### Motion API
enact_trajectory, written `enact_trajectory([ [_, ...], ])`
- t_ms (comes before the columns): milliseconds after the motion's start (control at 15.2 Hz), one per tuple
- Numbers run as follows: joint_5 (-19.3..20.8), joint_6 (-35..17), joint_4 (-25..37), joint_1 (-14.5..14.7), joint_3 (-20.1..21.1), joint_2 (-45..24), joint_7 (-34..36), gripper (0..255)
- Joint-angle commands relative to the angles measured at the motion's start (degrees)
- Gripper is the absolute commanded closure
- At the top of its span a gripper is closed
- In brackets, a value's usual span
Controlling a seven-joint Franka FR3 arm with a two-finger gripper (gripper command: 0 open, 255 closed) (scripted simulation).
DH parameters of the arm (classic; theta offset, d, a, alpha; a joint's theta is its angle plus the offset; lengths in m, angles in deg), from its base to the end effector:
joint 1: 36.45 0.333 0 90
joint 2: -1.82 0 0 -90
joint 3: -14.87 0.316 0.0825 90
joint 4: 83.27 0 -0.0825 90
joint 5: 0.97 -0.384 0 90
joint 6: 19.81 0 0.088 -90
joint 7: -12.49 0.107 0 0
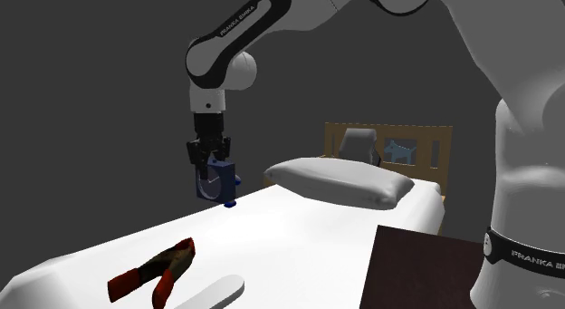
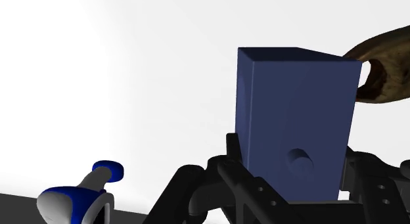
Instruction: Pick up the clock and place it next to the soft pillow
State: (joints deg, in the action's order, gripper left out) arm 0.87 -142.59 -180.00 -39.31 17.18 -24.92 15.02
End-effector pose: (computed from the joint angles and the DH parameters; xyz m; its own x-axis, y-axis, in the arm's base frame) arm 0.6683 -0.0106 0.3273 0.9991 -0.0405 -0.0112 -0.0403 -0.9991 0.0092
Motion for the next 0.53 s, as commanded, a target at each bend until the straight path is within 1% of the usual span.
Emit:
enact_trajectory([
  [0,-0.05,1.14,0.28,-0.03,0.02,0.86,-0.06,255],
  [462,-0.18,5.63,2.63,-0.06,0.08,2.99,-0.18,255],
])
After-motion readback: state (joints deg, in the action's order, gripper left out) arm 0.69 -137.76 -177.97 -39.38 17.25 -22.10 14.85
